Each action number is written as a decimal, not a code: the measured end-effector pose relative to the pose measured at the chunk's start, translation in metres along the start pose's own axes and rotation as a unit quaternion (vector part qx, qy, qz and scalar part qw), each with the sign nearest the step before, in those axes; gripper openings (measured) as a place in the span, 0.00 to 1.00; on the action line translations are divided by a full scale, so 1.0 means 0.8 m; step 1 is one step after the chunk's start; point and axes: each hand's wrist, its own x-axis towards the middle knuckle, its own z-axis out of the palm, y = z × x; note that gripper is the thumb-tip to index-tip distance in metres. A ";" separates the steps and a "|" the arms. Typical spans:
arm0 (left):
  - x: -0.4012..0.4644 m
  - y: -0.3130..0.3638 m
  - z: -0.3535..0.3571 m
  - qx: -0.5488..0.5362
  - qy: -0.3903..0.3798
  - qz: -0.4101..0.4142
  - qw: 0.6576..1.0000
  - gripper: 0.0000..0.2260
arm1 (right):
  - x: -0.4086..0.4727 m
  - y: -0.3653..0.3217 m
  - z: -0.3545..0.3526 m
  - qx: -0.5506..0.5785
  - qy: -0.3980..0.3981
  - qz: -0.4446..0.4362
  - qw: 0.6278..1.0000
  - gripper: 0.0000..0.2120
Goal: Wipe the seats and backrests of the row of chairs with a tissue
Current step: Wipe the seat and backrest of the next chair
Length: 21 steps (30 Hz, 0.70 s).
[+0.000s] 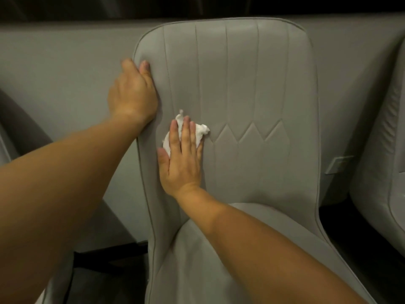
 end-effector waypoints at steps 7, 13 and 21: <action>-0.002 0.003 -0.002 0.015 0.001 -0.005 1.000 0.22 | -0.022 0.061 -0.024 -0.106 -0.077 -0.218 0.967 0.28; -0.002 0.006 0.002 0.033 0.006 -0.021 0.999 0.23 | 0.061 0.180 -0.133 -0.349 -0.140 -0.386 0.843 0.28; -0.008 0.013 -0.006 0.050 0.002 -0.023 0.998 0.24 | 0.055 0.246 -0.253 -0.482 -0.155 -0.217 0.834 0.31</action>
